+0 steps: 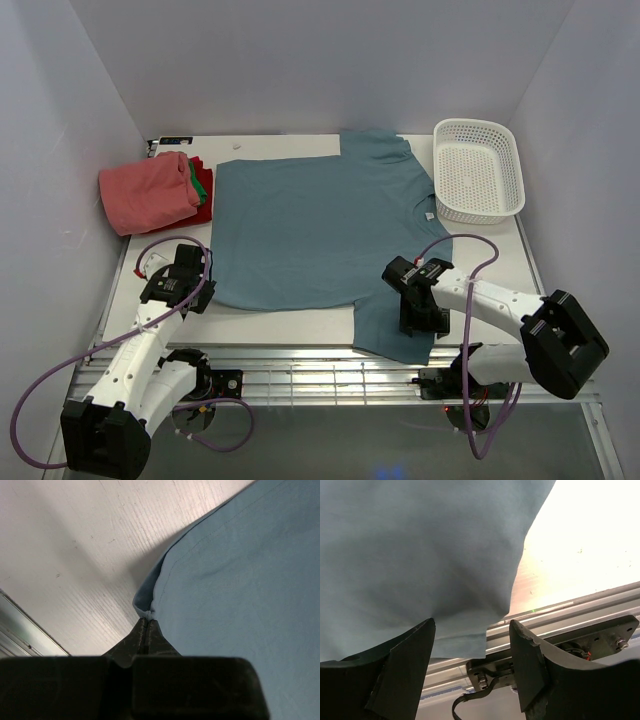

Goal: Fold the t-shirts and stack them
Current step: Flatten the tshirt out

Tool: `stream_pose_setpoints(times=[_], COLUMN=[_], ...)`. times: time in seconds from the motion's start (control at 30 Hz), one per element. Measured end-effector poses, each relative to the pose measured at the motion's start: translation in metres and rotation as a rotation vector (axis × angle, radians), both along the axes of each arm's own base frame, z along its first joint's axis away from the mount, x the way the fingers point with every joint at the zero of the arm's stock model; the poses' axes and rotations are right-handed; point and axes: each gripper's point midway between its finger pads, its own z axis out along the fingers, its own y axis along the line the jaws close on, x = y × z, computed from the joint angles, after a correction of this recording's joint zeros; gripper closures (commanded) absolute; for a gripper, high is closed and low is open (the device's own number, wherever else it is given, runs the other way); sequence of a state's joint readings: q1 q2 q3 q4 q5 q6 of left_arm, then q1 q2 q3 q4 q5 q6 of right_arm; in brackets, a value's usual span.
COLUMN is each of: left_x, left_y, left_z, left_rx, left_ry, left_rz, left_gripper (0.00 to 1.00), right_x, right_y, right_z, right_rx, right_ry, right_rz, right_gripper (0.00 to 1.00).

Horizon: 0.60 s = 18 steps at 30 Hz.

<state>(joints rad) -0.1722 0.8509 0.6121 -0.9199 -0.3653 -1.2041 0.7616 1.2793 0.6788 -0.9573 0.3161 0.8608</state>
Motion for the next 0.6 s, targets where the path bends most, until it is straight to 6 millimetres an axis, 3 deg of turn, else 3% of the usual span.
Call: stream_pose_setpoints(times=[0.43,0.6], left_x=[-0.0001,-0.0002], left_y=[0.0001,0.0002], left_z=[0.0,-0.0001], left_rx=[0.001,0.001], left_ry=[0.0,0.001], left_rz=[0.0,0.0], left_gripper=[1.0,1.0], right_x=[-0.005,-0.0027], right_y=[-0.0043,0.0019], right_z=[-0.0071,-0.0092], right_rx=[-0.034,-0.038], right_ry=[0.047,0.087], right_rz=[0.017,0.05], right_gripper=[0.33,0.51])
